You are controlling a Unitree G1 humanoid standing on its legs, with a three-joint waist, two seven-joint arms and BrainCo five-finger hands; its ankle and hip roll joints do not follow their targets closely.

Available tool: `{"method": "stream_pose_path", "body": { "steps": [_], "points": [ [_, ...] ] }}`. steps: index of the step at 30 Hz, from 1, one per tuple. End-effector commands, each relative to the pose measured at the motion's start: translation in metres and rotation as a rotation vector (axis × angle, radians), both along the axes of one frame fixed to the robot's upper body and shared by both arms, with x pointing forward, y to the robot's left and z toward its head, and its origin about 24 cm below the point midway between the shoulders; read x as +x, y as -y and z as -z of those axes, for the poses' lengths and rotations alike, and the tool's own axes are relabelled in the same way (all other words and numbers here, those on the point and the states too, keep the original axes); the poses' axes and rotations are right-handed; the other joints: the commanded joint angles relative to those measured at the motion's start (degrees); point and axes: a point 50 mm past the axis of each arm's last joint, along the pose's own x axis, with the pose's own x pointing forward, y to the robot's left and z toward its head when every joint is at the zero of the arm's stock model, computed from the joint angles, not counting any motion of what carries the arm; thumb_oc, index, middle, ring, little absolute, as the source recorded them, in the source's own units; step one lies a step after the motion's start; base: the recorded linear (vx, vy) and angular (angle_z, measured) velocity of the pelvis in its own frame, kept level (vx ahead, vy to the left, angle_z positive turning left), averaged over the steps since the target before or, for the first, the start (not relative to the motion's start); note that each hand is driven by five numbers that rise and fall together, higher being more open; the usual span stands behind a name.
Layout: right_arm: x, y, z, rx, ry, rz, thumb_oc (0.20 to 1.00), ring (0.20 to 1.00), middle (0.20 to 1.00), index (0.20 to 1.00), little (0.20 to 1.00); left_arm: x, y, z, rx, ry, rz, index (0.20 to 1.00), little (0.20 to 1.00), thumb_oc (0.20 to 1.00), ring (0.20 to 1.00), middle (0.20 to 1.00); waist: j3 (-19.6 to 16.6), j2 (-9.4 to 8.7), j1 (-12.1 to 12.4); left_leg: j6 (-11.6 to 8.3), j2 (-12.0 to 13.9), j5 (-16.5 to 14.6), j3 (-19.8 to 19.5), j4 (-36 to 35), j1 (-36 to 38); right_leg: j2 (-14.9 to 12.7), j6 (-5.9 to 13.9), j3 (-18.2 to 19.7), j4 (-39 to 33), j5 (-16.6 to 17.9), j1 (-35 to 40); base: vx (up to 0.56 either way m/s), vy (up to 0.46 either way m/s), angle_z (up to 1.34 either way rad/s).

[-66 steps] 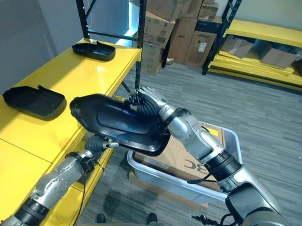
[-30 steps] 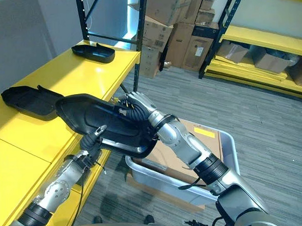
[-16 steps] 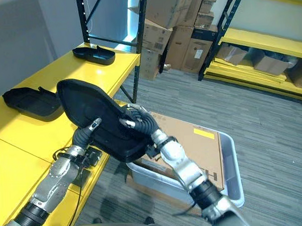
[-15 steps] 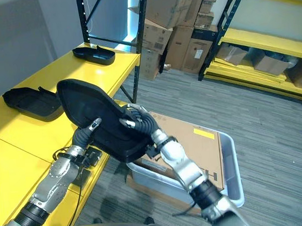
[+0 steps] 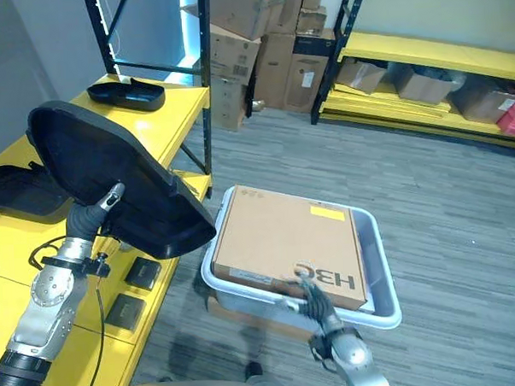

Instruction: Move parts from the plastic box to the shelf.

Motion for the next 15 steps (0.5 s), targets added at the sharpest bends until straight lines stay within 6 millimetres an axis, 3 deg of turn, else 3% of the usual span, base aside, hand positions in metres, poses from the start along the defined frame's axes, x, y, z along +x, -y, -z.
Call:
{"method": "stream_pose_path", "body": {
  "steps": [1, 3, 4, 6, 9, 10, 11, 12, 15],
  "points": [
    [0.003, -0.004, 0.016, 0.021, -0.177, -0.073, 1.000, 1.000, 1.000, 1.000, 1.000, 0.011, 0.016, -0.053, 0.012, 0.248, 0.132, 0.200, 0.200, 0.200, 0.200, 0.200, 0.41, 1.46, 1.24, 1.40, -1.26, -2.92, -2.03, -0.03, 2.67, -1.57, 2.31, -1.00, 0.18, 0.39, 2.82, 0.01, 0.018, 0.08],
    [-0.019, 0.000, 0.035, 0.011, -0.322, -0.032, 1.000, 1.000, 1.000, 1.000, 1.000, 0.011, 0.022, -0.056, 0.005, 0.248, 0.173, 0.200, 0.200, 0.200, 0.200, 0.200, 0.52, 1.38, 2.06, 1.38, -1.42, -2.93, -2.60, -0.03, 2.56, -1.69, 2.37, -1.33, 0.18, 0.44, 3.01, 0.01, 0.026, 0.20],
    [-0.048, 0.005, 0.054, -0.036, -0.486, 0.049, 1.000, 1.000, 1.000, 1.000, 1.000, 0.012, 0.030, -0.060, -0.017, 0.232, 0.240, 0.200, 0.200, 0.200, 0.200, 0.200, 0.58, 1.40, 3.30, 1.48, -1.73, -2.86, -3.43, -0.03, 2.29, -1.79, 2.39, -1.85, 0.18, 0.53, 3.40, 0.01, 0.036, 0.23],
    [-0.063, 0.004, 0.063, -0.019, -0.570, 0.150, 1.000, 1.000, 1.000, 1.000, 1.000, 0.013, 0.036, -0.061, -0.041, 0.216, 0.290, 0.200, 0.200, 0.200, 0.200, 0.200, 0.68, 1.43, 4.23, 1.81, -2.15, -2.85, -4.28, -0.03, 2.11, -1.74, 2.26, -2.28, 0.21, 0.58, 3.90, 0.01, 0.029, 0.14],
    [-0.065, 0.004, 0.064, -0.013, -0.591, 0.189, 1.000, 1.000, 1.000, 1.000, 1.000, 0.013, 0.038, -0.061, -0.044, 0.213, 0.303, 0.200, 0.200, 0.200, 0.200, 0.200, 0.77, 1.44, 4.54, 1.91, -2.28, -2.83, -4.54, -0.03, 2.10, -1.72, 2.21, -2.46, 0.32, 0.52, 4.02, 0.00, 0.004, 0.18],
    [-0.073, 0.002, 0.068, 0.008, -0.623, 0.289, 1.000, 1.000, 1.000, 1.000, 1.000, 0.012, 0.041, -0.063, -0.051, 0.206, 0.339, 0.200, 0.200, 0.200, 0.200, 0.200, 1.15, 1.91, 5.10, 2.70, -2.94, -2.74, -5.72, -0.03, 2.01, -1.41, 1.83, -1.88, 2.21, -0.40, 3.91, 0.00, -0.008, 0.13],
    [-0.074, 0.002, 0.069, 0.017, -0.630, 0.303, 1.000, 1.000, 1.000, 1.000, 1.000, 0.012, 0.043, -0.063, -0.051, 0.207, 0.352, 0.200, 0.200, 0.200, 0.200, 0.200, 1.28, 2.13, 4.87, 3.05, -3.14, -2.62, -6.45, -0.03, 1.86, -0.81, 1.37, -0.66, 3.09, -1.05, 3.68, -0.03, -0.064, 0.04],
    [-0.081, 0.000, 0.071, 0.026, -0.643, 0.318, 1.000, 1.000, 1.000, 1.000, 1.000, 0.015, 0.050, -0.066, -0.061, 0.212, 0.404, 0.200, 0.200, 0.200, 0.200, 0.200, 1.58, 2.62, 3.26, 4.25, -4.25, -1.76, -10.74, -0.03, 1.07, 2.05, -0.45, 4.74, 4.94, -2.21, 2.47, -0.04, -0.082, 0.18],
    [-0.083, -0.001, 0.072, 0.010, -0.626, 0.321, 1.000, 1.000, 1.000, 1.000, 1.000, 0.016, 0.054, -0.069, -0.071, 0.233, 0.444, 0.200, 0.200, 0.200, 0.200, 0.200, 2.07, 2.90, 2.10, 4.40, -4.73, -1.28, -13.86, -0.03, 0.97, 4.06, -1.70, 7.09, 5.52, -3.20, 2.58, -0.05, -0.112, 1.16]
  ]
}}
